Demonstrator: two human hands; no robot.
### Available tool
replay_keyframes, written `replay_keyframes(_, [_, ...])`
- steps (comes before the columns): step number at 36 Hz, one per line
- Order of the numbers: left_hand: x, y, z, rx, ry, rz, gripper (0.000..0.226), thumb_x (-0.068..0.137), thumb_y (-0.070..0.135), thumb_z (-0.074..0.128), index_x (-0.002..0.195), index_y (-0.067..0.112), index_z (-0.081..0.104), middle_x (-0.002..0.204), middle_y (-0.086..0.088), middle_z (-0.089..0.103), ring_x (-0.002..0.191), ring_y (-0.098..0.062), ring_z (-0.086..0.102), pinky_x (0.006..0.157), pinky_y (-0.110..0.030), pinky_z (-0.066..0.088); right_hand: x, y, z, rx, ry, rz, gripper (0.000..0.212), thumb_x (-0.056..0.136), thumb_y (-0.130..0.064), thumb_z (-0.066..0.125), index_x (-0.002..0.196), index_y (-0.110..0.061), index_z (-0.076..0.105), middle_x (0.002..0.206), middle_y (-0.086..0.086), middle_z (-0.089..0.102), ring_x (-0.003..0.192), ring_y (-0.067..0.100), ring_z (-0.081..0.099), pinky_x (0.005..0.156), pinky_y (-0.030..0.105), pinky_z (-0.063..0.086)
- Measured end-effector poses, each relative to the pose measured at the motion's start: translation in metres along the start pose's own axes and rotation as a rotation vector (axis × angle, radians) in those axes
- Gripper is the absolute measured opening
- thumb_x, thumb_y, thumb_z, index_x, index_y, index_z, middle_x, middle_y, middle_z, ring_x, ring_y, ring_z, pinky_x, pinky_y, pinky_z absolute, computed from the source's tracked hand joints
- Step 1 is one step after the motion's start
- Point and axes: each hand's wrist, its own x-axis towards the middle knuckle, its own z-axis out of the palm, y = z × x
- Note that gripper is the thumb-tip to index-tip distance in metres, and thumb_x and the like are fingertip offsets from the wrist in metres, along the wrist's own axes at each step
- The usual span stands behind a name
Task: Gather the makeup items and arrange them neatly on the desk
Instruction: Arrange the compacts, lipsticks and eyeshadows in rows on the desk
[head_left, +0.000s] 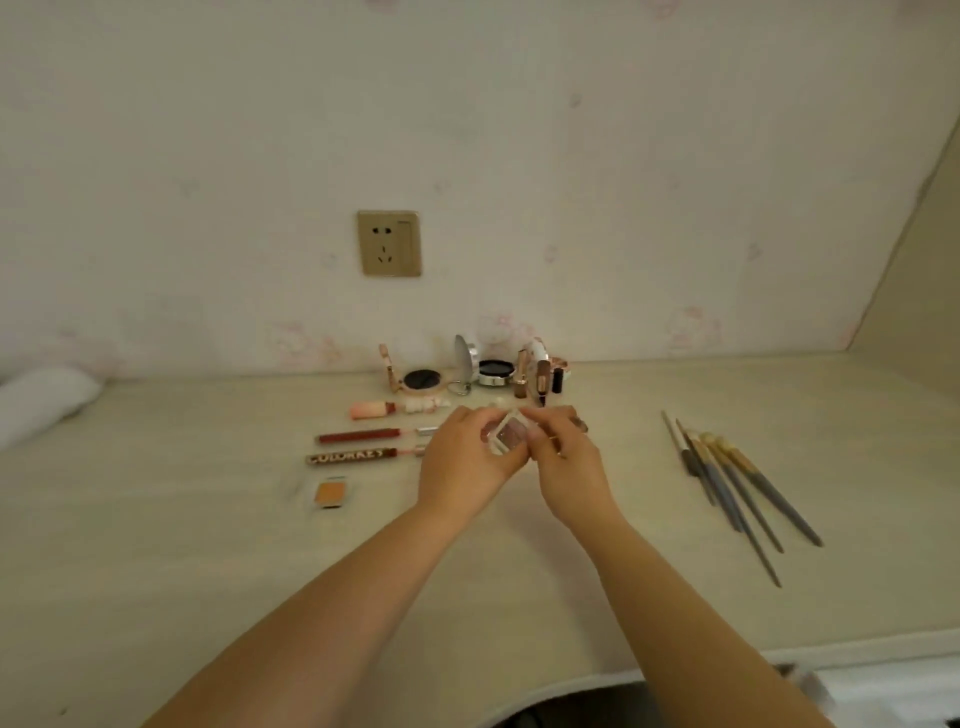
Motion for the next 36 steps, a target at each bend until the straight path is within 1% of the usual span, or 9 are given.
replay_keyframes(3, [-0.013, -0.032, -0.03, -0.01, 0.026, -0.051, 0.035, 0.075, 0.057, 0.062, 0.1, 0.033, 0.065, 0.093, 0.01, 0.062, 0.089, -0.007, 0.057, 0.078, -0.032, 0.049, -0.007, -0.012, 0.04, 0.072, -0.086, -0.01, 0.022, 0.097, -0.018, 0.046, 0.107, -0.029, 0.062, 0.101, -0.014, 0.062, 0.09, -0.005, 0.058, 0.071, 0.002, 0.043])
replay_keyframes(8, [-0.036, -0.063, -0.056, -0.151, 0.099, -0.166, 0.029, 0.075, 0.052, 0.066, 0.096, 0.032, 0.064, 0.096, 0.015, 0.064, 0.092, 0.0, 0.056, 0.075, -0.012, 0.04, -0.02, -0.02, 0.083, 0.117, -0.186, 0.005, 0.036, 0.097, -0.002, 0.037, 0.122, -0.016, 0.059, 0.11, 0.002, 0.062, 0.082, -0.006, 0.057, 0.064, 0.001, 0.042])
replay_keyframes(11, [-0.046, -0.074, -0.059, -0.216, 0.098, -0.219, 0.034, 0.077, 0.045, 0.069, 0.104, 0.026, 0.065, 0.1, 0.015, 0.063, 0.093, 0.002, 0.056, 0.071, -0.005, 0.036, -0.031, -0.013, 0.094, 0.111, -0.263, -0.014, 0.044, 0.094, 0.002, 0.043, 0.126, -0.027, 0.054, 0.115, 0.002, 0.063, 0.087, 0.004, 0.059, 0.07, 0.011, 0.045])
replay_keyframes(17, [-0.053, -0.075, -0.06, -0.405, 0.051, -0.3, 0.028, 0.08, 0.043, 0.068, 0.104, 0.036, 0.056, 0.09, 0.024, 0.058, 0.082, 0.014, 0.054, 0.065, 0.004, 0.037, -0.036, -0.008, 0.095, 0.038, -0.271, -0.108, 0.053, 0.086, -0.004, 0.063, 0.122, -0.039, 0.048, 0.102, -0.015, 0.057, 0.074, -0.009, 0.054, 0.07, 0.009, 0.046])
replay_keyframes(21, [-0.053, -0.074, -0.061, -0.431, 0.025, -0.291, 0.021, 0.086, 0.049, 0.057, 0.102, 0.037, 0.061, 0.079, 0.017, 0.066, 0.076, 0.01, 0.061, 0.064, -0.006, 0.042, -0.037, -0.009, 0.095, 0.001, -0.208, -0.104, 0.046, 0.079, -0.015, 0.072, 0.111, -0.043, 0.054, 0.09, -0.008, 0.06, 0.068, -0.001, 0.054, 0.065, 0.01, 0.046])
replay_keyframes(24, [-0.055, -0.074, -0.061, -0.487, 0.028, -0.265, 0.018, 0.095, 0.041, 0.044, 0.088, 0.043, 0.061, 0.079, 0.017, 0.068, 0.081, 0.004, 0.063, 0.078, -0.021, 0.048, -0.039, -0.011, 0.095, 0.005, -0.18, -0.113, 0.043, 0.076, -0.02, 0.075, 0.099, -0.049, 0.053, 0.086, -0.01, 0.059, 0.067, 0.0, 0.052, 0.063, 0.009, 0.044])
replay_keyframes(27, [-0.056, -0.073, -0.061, -0.551, 0.034, -0.234, 0.029, 0.101, 0.032, 0.034, 0.101, 0.038, 0.062, 0.106, 0.007, 0.067, 0.101, -0.006, 0.06, 0.092, -0.031, 0.048, -0.039, -0.011, 0.093, -0.01, -0.206, -0.106, 0.029, 0.08, -0.027, 0.072, 0.096, -0.045, 0.057, 0.096, -0.012, 0.061, 0.077, -0.001, 0.056, 0.068, 0.008, 0.042])
replay_keyframes(31, [-0.055, -0.075, -0.064, -0.638, 0.01, -0.168, 0.033, 0.1, 0.027, 0.037, 0.125, 0.023, 0.057, 0.125, 0.007, 0.057, 0.109, 0.002, 0.054, 0.079, -0.009, 0.046, -0.038, -0.009, 0.089, 0.058, -0.294, -0.012, 0.019, 0.085, -0.03, 0.065, 0.104, -0.036, 0.063, 0.101, -0.012, 0.068, 0.088, 0.009, 0.064, 0.074, 0.02, 0.047])
replay_keyframes(36, [-0.058, -0.073, -0.067, -0.64, -0.063, -0.156, 0.021, 0.096, 0.03, 0.046, 0.106, 0.04, 0.06, 0.114, 0.015, 0.061, 0.101, 0.005, 0.057, 0.08, -0.013, 0.047, -0.038, -0.012, 0.085, 0.149, -0.32, 0.056, 0.01, 0.091, -0.028, 0.057, 0.094, -0.032, 0.066, 0.084, -0.012, 0.071, 0.077, 0.004, 0.066, 0.062, 0.014, 0.048])
